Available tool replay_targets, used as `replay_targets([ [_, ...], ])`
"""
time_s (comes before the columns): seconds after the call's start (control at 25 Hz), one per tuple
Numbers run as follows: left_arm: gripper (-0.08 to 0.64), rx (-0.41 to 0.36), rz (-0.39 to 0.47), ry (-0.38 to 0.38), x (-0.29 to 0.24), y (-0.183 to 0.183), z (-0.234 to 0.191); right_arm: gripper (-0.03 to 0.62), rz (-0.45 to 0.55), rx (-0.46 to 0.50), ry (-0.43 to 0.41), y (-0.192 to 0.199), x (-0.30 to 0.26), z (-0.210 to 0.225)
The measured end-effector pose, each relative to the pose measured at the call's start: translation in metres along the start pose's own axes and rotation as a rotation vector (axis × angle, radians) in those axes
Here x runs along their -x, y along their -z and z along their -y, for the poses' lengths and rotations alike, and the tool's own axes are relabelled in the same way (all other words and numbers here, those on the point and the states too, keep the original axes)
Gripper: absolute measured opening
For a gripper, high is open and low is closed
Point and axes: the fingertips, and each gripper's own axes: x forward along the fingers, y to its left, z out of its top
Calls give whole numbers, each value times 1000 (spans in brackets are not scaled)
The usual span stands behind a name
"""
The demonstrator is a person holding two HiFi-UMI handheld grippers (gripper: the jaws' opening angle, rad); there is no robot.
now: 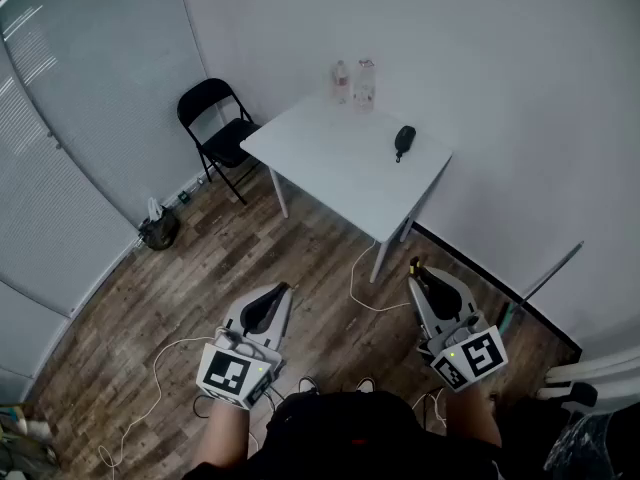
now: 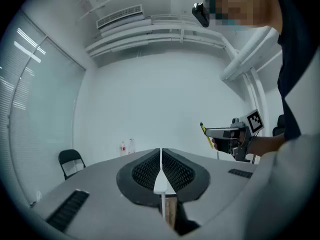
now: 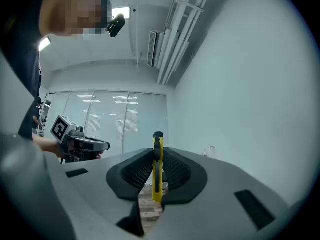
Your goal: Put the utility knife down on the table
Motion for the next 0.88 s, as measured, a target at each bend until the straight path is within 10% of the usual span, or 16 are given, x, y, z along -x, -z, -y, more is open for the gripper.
replay_targets([
  [0.88, 31, 36, -20, 8, 19, 15, -27, 72, -22, -15, 14, 9, -20, -27],
])
